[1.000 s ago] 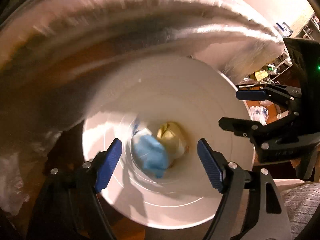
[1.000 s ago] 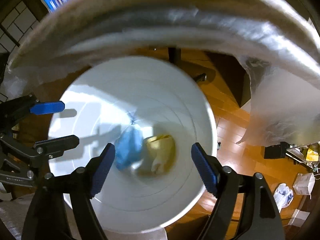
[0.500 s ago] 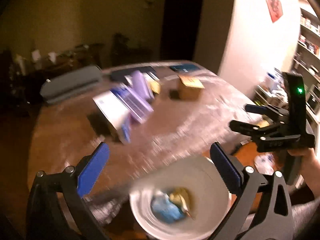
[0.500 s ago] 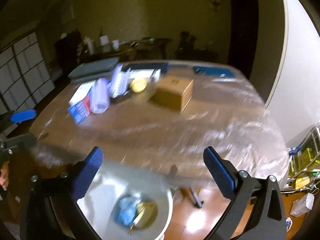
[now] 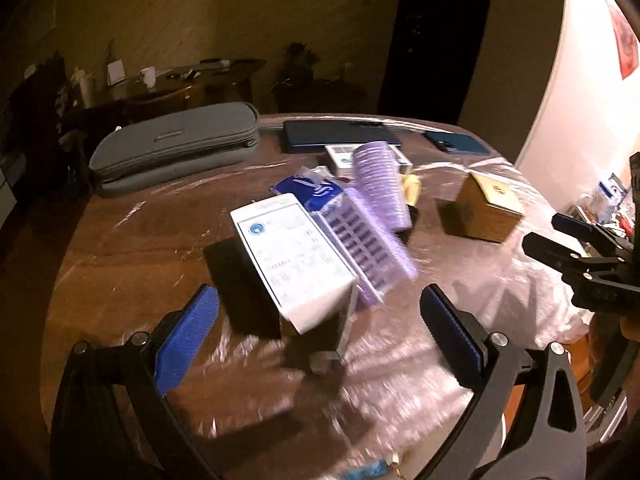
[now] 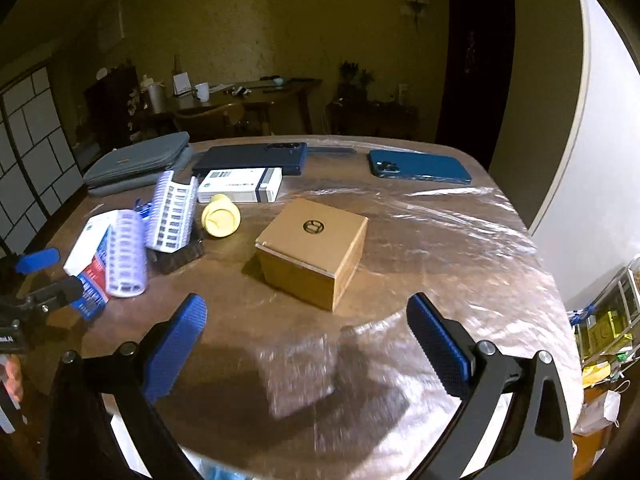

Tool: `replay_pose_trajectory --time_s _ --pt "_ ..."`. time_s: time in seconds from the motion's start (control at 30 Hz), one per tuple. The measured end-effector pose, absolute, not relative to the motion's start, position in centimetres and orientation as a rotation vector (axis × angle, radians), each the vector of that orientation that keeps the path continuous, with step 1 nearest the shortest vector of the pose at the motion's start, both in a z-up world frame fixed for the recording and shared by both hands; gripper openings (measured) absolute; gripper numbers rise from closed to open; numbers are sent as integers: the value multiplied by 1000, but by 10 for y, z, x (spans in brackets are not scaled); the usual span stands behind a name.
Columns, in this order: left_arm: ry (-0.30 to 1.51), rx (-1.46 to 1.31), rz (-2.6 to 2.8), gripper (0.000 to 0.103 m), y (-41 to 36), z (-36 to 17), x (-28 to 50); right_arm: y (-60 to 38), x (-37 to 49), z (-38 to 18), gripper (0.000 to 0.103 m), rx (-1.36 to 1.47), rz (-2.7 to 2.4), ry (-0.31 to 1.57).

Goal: Collect trash
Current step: 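Grasp the white medicine box with the left tool while the right tool grasps the brown cardboard box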

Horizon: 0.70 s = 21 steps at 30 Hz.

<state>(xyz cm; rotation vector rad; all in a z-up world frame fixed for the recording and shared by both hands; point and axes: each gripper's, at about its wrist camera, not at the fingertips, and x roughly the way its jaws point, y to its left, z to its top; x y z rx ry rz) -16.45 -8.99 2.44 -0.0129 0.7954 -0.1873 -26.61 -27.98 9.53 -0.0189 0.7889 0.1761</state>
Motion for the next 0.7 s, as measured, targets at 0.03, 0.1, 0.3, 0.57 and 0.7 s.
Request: replay_pose_trajectory --time_s 0.03,0.1,0.3,0.57,0.7 --pt "797 -14 -181 101 -88 24 -163 -280 -264 94 99 -21 177 791" --pt "800 -29 -170 101 -82 24 -159 -277 -254 91 99 -28 179 795" --pt "806 -54 -101 101 -58 22 -146 -276 -231 84 99 -26 170 808" --pt "821 -22 -56 101 -47 16 -123 -272 -205 74 99 -10 166 835" --pt "823 2 -62 101 -49 14 -114 -270 -197 70 99 1 164 847"
